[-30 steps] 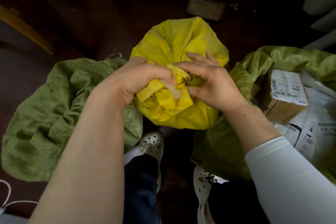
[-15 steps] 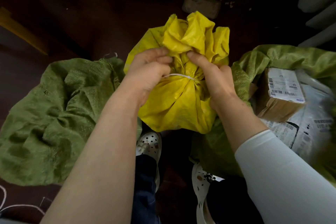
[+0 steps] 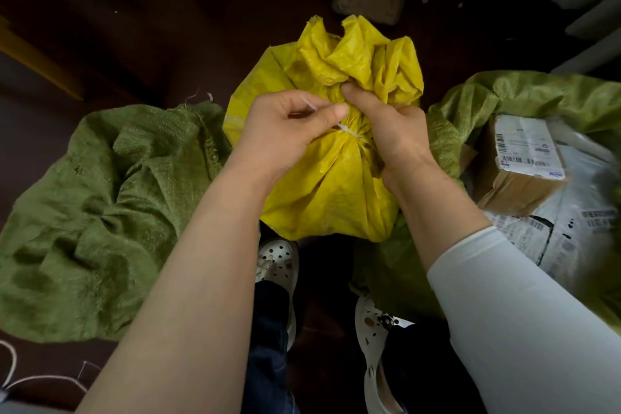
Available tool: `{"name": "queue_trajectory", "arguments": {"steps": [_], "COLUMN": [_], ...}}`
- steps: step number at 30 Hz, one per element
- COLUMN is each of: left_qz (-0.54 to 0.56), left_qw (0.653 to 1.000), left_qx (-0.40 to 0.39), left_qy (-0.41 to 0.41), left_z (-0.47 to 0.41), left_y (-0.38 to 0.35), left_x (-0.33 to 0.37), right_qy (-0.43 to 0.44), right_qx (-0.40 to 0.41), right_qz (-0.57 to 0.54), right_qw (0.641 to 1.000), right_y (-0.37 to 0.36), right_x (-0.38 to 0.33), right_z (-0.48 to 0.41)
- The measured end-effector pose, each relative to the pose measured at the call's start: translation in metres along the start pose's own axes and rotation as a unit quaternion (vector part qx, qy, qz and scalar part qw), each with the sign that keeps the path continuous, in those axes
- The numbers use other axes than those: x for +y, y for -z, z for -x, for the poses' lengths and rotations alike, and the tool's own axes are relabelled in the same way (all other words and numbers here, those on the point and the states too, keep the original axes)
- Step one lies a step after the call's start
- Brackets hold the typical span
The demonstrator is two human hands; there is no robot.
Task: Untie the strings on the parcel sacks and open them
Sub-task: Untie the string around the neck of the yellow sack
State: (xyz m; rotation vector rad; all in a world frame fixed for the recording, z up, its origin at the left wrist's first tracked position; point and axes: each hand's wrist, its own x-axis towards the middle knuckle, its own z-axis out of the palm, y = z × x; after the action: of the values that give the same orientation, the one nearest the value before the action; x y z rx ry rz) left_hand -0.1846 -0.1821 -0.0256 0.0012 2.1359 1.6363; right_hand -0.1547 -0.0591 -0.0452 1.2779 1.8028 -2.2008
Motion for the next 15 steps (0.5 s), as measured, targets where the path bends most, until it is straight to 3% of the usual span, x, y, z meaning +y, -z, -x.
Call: {"name": "queue_trajectory", "arguments": {"steps": [4, 6, 8, 10, 12, 15], "left_qz": [-0.028, -0.027, -0.017, -0.015, -0.024, -0.045], "left_qw": [0.998, 0.996, 0.995, 0.995, 0.994, 0.994], "left_qx": [0.053, 0.081, 0.093, 0.098, 0.097, 0.092], "left_qy": [-0.028, -0.028, -0.026, -0.027, -0.033, -0.043], "left_z": [-0.005, -0.008, -0.01, -0.011, -0.012, -0.011], "left_y": [-0.001, 0.0, 0.001, 0.0, 0.0, 0.001], "left_x": [-0.006, -0.007, -0.008, -0.011, -0.012, -0.011], "right_qy": [0.051, 0.131, 0.264, 0.361, 0.393, 0.391], "right_qx": [-0.058, 0.027, 0.143, 0.108, 0.032, -0.004], "right_qz": [0.035, 0.113, 0.158, 0.092, 0.089, 0.244], "right_qw": [0.996, 0.985, 0.941, 0.922, 0.915, 0.887], "right_y": [0.002, 0.008, 0.014, 0.016, 0.013, 0.008], "right_x": [-0.007, -0.005, -0.002, 0.001, 0.005, 0.011], "right_z": [0.006, 0.011, 0.022, 0.033, 0.04, 0.033]}}
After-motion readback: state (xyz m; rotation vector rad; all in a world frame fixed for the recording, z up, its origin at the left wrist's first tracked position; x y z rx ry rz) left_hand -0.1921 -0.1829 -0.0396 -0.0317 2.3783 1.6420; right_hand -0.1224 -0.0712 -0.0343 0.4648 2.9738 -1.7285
